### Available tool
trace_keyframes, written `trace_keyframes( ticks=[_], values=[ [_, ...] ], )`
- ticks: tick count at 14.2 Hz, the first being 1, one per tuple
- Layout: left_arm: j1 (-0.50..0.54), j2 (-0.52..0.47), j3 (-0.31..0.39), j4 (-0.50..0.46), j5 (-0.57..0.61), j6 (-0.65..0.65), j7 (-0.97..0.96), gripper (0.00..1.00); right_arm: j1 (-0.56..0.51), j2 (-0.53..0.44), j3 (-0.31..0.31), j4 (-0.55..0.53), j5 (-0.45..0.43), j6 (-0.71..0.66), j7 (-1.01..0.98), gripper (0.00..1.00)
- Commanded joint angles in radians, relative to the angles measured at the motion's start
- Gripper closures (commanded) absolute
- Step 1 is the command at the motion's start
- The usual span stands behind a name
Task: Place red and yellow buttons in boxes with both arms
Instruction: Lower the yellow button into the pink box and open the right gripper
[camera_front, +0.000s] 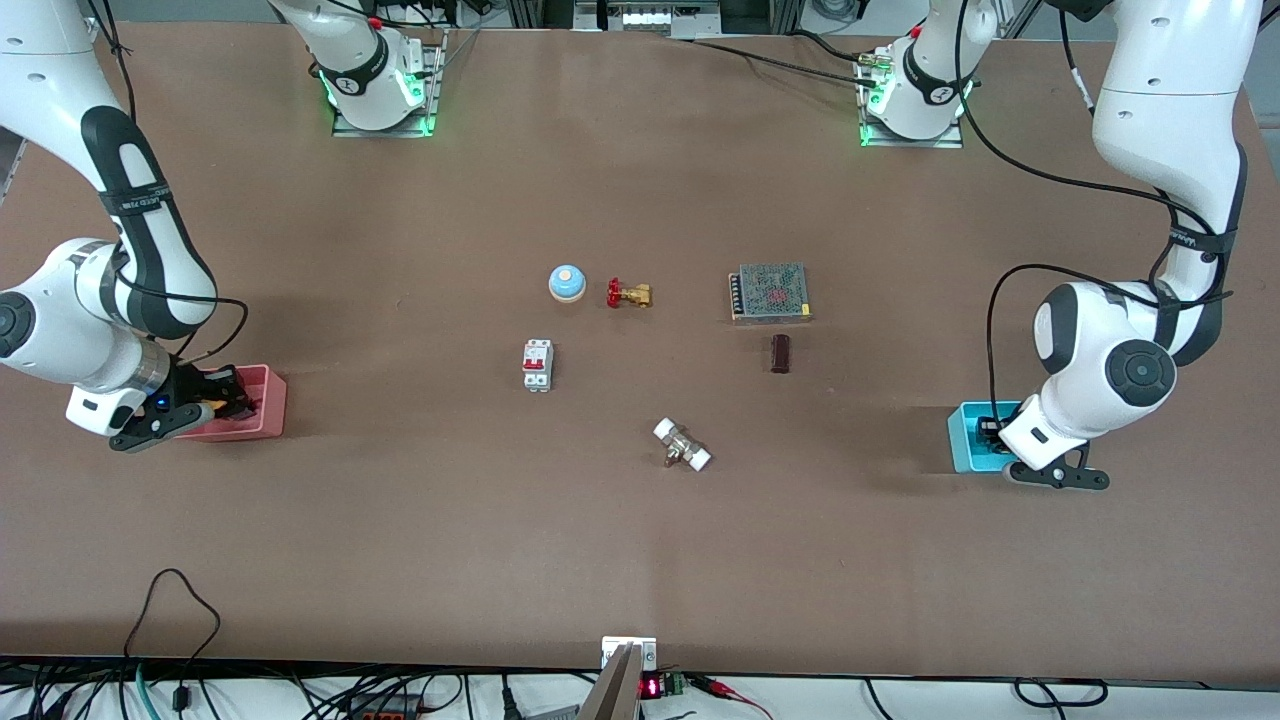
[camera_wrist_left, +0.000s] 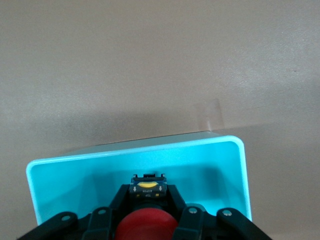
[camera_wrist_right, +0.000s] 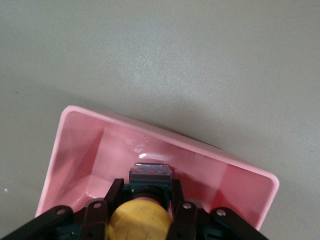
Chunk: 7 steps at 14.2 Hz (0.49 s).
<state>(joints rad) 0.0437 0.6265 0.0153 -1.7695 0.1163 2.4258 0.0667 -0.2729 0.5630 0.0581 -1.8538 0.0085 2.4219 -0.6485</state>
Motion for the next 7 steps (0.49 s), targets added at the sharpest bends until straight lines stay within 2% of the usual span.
trace_keyframes(
  ticks=[1, 2, 4, 5, 6, 7],
  values=[
    [0.021, -0.015, -0.015, -0.019, -0.004, 0.013, 0.005, 0.85, -0.006, 0.012, 0.003, 0.015, -0.016, -0.001, -0.002, 0.46],
    [0.025, -0.013, -0.015, -0.019, -0.004, 0.013, 0.005, 0.84, -0.006, 0.012, 0.003, 0.015, -0.016, -0.001, 0.0, 0.37],
    [0.025, -0.011, -0.015, -0.024, -0.004, 0.013, 0.005, 0.83, -0.006, 0.012, 0.003, 0.015, -0.016, -0.001, -0.002, 0.29],
    [0.024, -0.011, -0.017, -0.024, -0.006, 0.013, 0.004, 0.83, -0.006, 0.011, 0.003, 0.015, -0.016, -0.001, 0.0, 0.18],
    [0.025, -0.013, -0.021, -0.022, -0.019, 0.013, 0.004, 0.83, -0.006, 0.011, 0.003, 0.016, -0.016, -0.001, 0.0, 0.01],
    [0.025, -0.013, -0.021, -0.022, -0.058, 0.013, 0.005, 0.83, -0.006, 0.008, 0.003, 0.016, -0.016, -0.003, 0.0, 0.0]
  ],
)
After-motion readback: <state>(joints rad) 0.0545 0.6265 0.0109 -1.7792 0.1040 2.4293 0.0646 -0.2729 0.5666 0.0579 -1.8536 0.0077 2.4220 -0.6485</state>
